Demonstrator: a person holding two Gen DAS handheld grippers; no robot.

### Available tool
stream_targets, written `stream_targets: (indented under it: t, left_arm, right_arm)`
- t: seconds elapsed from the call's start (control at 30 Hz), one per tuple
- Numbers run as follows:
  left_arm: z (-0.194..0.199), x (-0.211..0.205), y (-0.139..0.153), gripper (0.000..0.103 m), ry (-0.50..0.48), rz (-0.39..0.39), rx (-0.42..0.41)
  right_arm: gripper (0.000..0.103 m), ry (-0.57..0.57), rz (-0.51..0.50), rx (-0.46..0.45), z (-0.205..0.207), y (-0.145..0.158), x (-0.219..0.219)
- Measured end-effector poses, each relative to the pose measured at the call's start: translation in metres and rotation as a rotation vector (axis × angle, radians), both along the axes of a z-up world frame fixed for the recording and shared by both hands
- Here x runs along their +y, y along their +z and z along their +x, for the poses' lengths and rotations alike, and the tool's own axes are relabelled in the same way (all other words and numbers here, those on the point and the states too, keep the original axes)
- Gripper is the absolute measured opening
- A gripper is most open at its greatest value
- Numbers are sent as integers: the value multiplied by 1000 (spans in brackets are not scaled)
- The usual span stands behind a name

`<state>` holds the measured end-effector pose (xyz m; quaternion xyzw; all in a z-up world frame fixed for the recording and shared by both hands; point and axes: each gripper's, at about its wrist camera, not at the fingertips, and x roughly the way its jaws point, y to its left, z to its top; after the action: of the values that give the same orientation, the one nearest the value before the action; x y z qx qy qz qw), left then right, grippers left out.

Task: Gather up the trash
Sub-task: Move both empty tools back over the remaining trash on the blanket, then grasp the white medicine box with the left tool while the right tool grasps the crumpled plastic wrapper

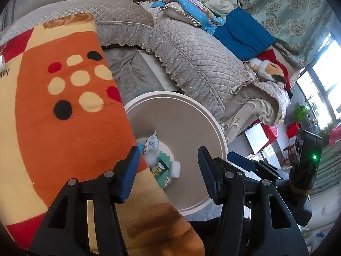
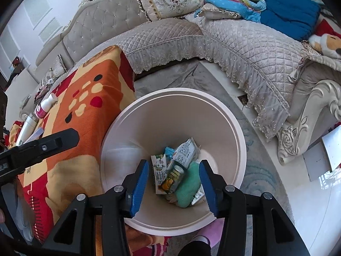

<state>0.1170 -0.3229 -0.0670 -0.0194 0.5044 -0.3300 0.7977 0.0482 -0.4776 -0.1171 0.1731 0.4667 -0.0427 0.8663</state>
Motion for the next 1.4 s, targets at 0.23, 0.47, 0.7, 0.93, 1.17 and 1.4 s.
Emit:
stream_targets:
  t: [0.23,0.47,0.7,0.93,1.17,1.4]
  left_arm:
    - [-5,9,4,54,17,32,-31]
    - [-7,33,5,54,57,54,-48]
    - [-7,79,10,54,117,96,-75]
    - [-3,147,22,55,196,135,-81]
    - [15,218,42,58,265,180,-83]
    - [65,265,33,68,314,225,18]
  right_arm:
    - [47,19,-2,-4,1,6,10]
    - [47,42,-11,-14,2,15,26]
    - [48,105,-12,-25,11,25,60]
    - [59,202,11,-32,26,29,110]
    - [63,311,16,-38,41,34,167]
    - [63,378,16,-24,50,32,204]
